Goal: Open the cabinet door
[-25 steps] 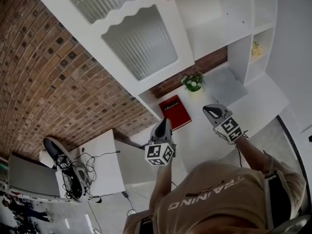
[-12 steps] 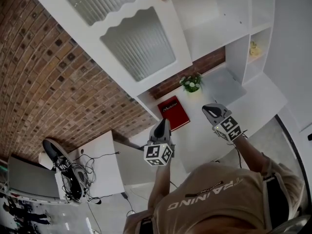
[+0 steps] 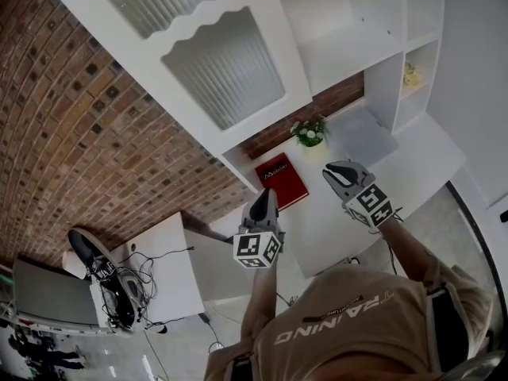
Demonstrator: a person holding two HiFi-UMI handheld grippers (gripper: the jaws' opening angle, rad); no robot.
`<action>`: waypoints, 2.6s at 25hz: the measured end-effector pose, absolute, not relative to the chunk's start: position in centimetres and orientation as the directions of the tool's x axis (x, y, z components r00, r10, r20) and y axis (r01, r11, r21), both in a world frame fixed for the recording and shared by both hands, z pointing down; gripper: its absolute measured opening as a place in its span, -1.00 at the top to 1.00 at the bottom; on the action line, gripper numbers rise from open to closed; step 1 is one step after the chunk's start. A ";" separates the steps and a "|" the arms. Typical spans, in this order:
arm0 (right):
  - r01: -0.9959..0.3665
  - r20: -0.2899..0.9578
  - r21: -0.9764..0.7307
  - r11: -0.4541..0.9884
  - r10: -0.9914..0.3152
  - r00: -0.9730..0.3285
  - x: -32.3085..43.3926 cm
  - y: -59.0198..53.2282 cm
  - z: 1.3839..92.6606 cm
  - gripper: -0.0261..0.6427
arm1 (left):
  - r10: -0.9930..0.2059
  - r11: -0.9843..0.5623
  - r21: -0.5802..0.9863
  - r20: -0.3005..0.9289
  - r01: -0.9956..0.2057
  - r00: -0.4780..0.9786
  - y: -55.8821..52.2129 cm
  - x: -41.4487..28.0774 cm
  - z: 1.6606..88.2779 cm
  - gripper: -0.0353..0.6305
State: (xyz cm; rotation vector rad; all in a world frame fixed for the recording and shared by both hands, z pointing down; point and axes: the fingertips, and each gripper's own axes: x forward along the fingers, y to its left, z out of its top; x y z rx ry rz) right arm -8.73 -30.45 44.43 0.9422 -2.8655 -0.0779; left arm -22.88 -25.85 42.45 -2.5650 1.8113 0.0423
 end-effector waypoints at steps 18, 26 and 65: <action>-0.648 -0.016 0.185 0.739 -0.657 -0.754 -7.8 -31.1 38.6 0.28 | -0.916 -0.384 -0.049 -0.101 -0.922 0.387 -26.9 -21.8 38.3 0.87; -0.663 -0.125 0.226 0.713 -0.654 -0.746 -7.8 -32.7 33.0 0.28 | -0.889 -0.415 -0.127 -0.155 -0.901 0.431 -27.5 -20.9 33.8 0.87; -0.711 -0.400 0.565 0.418 -0.615 -0.679 -10.4 -40.7 5.5 0.35 | -0.790 -0.479 -0.233 -0.305 -0.846 0.531 -34.7 -14.8 16.6 0.87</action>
